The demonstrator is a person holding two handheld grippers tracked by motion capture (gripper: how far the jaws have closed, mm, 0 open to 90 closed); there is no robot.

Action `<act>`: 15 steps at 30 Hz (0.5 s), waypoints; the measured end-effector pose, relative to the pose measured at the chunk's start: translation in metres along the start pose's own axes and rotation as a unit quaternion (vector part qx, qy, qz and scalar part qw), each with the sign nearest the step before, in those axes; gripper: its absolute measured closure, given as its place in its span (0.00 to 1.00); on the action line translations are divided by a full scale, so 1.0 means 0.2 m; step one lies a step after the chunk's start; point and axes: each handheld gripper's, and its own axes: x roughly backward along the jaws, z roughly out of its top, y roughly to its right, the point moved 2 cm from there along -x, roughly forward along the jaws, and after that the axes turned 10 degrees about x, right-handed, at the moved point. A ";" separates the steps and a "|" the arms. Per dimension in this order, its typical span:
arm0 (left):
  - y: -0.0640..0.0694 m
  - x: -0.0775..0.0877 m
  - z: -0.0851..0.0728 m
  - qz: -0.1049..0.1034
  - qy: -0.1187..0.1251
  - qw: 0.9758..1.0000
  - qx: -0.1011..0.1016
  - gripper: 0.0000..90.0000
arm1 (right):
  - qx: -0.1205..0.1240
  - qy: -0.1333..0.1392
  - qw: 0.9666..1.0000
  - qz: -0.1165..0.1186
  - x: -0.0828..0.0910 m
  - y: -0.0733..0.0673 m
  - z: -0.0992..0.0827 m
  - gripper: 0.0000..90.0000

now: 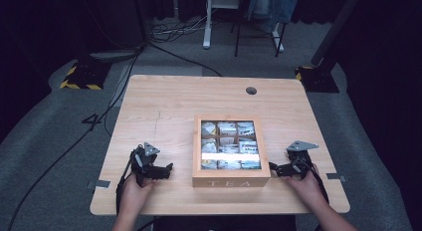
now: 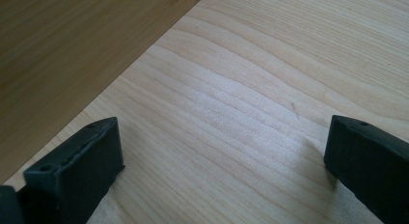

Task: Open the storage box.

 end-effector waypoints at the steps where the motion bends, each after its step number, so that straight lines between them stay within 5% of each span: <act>1: 0.00 0.00 0.00 0.001 0.001 1.000 0.001 0.01 | 0.001 0.000 1.000 0.000 0.00 0.00 0.00 0.01; 11: 0.00 0.00 0.00 -0.007 -0.002 1.000 -0.011 0.01 | -0.001 0.002 1.000 -0.002 0.01 0.00 -0.01 0.05; 15: -0.01 0.00 0.00 -0.008 -0.002 1.000 -0.011 0.01 | -0.001 0.001 1.000 -0.005 0.04 0.01 -0.01 0.20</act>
